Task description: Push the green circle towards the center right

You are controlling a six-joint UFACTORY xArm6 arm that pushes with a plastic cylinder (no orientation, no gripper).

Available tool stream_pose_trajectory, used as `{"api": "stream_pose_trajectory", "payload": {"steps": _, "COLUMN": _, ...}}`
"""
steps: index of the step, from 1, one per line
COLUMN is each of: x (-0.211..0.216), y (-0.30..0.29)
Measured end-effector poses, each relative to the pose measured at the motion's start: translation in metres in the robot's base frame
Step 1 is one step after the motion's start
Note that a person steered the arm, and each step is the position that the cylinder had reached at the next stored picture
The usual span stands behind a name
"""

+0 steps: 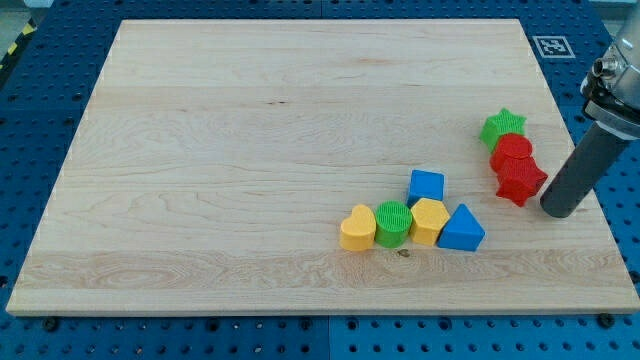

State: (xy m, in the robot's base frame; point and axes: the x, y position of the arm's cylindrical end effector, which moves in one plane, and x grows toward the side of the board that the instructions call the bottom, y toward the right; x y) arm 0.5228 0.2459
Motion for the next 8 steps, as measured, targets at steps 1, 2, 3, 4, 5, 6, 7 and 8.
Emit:
{"api": "stream_pose_trajectory", "payload": {"steps": 1, "x": 0.014, "y": 0.007}}
{"api": "stream_pose_trajectory", "payload": {"steps": 2, "x": 0.027, "y": 0.011}}
{"api": "stream_pose_trajectory", "payload": {"steps": 3, "x": 0.036, "y": 0.01}}
{"api": "stream_pose_trajectory", "payload": {"steps": 4, "x": 0.036, "y": -0.008}}
{"api": "stream_pose_trajectory", "payload": {"steps": 5, "x": 0.036, "y": -0.018}}
{"api": "stream_pose_trajectory", "payload": {"steps": 6, "x": 0.055, "y": -0.036}}
{"api": "stream_pose_trajectory", "payload": {"steps": 7, "x": 0.07, "y": -0.063}}
{"api": "stream_pose_trajectory", "payload": {"steps": 8, "x": 0.071, "y": -0.123}}
